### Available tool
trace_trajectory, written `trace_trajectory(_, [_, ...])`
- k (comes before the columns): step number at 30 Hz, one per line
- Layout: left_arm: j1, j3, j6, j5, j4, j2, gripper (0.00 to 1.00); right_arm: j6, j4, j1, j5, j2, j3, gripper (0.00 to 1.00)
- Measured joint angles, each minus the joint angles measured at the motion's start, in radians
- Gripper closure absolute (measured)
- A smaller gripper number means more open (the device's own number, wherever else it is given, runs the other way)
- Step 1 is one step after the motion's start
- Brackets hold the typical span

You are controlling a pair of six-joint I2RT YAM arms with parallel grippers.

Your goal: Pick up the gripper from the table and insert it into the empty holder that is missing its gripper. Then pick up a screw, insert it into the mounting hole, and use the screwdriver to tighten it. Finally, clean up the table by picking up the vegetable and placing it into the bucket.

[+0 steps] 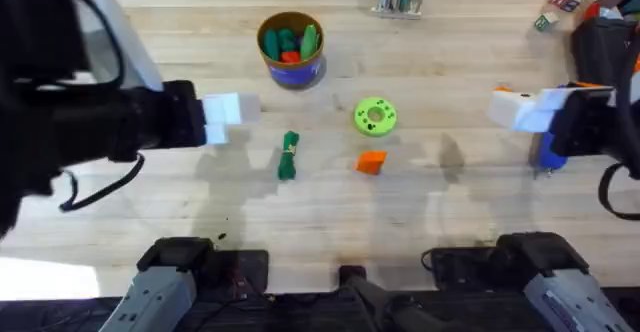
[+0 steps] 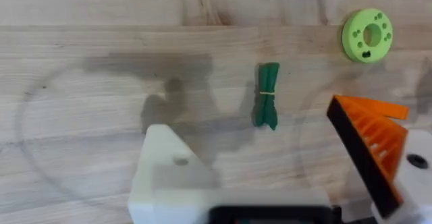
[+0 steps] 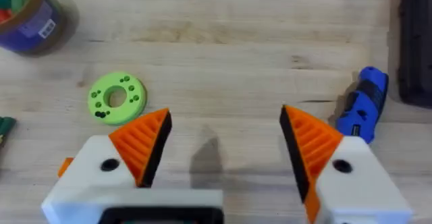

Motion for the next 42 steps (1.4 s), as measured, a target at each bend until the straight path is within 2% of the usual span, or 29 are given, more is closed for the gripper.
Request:
trace_trajectory(3, [-0.004,-0.008,0.022,0.038,-0.001,0.058,0.013,0.000,0.000,0.000,0.000,0.000,0.000,0.010])
trace_trajectory(5, [-0.026,-0.021,0.047,0.063,0.017,0.090,0.013,0.000,0.000,0.000,0.000,0.000,0.000,0.010])
trace_trajectory(7, [-0.075,-0.042,0.068,0.074,0.051,0.115,0.013,0.000,0.000,0.000,0.000,0.000,0.000,0.010])
trace_trajectory(10, [-0.180,-0.093,0.086,0.078,0.130,0.146,0.020,0.000,0.000,0.000,0.000,0.000,0.000,0.009])
trace_trajectory(11, [-0.210,-0.111,0.089,0.076,0.152,0.154,0.090,0.000,0.000,0.000,0.000,0.000,0.000,0.009])
trace_trajectory(12, [-0.240,-0.128,0.093,0.074,0.174,0.163,0.223,0.000,0.000,0.000,0.000,0.000,0.000,0.010])
trace_trajectory(14, [-0.285,-0.156,0.094,0.058,0.212,0.180,0.543,0.000,0.000,0.000,0.000,0.000,0.000,0.010])
trace_trajectory(16, [-0.304,-0.167,0.094,0.045,0.227,0.191,0.853,0.000,0.000,0.000,0.000,0.000,0.000,0.010])
trace_trajectory(17, [-0.309,-0.168,0.100,0.038,0.233,0.192,0.960,0.000,0.000,0.000,0.000,0.000,0.000,0.010])
trace_trajectory(18, [-0.311,-0.168,0.103,0.032,0.241,0.192,0.979,0.000,0.000,0.000,0.000,0.000,0.000,0.010])
trace_trajectory(19, [-0.314,-0.168,0.115,0.028,0.248,0.191,0.861,0.000,0.000,0.000,0.000,0.000,0.000,0.010])
trace_trajectory(24, [-0.323,-0.168,0.166,0.021,0.282,0.191,0.081,0.000,-0.024,0.000,0.000,0.000,0.000,0.010])
trace_trajectory(25, [-0.324,-0.168,0.173,0.021,0.316,0.192,0.032,0.000,-0.032,0.000,0.000,0.000,0.000,0.009])
trace_trajectory(30, [-0.339,-0.168,0.197,0.045,0.527,0.192,0.013,0.000,-0.096,0.000,0.000,0.000,0.000,0.010])
trace_trajectory(35, [-0.371,-0.168,0.197,0.151,0.702,0.192,0.014,0.000,-0.181,0.000,0.000,0.000,0.000,0.010])
trace_trajectory(42, [-0.378,-0.168,0.196,0.216,0.732,0.192,0.014,0.000,-0.313,0.000,0.000,0.000,0.000,0.010])
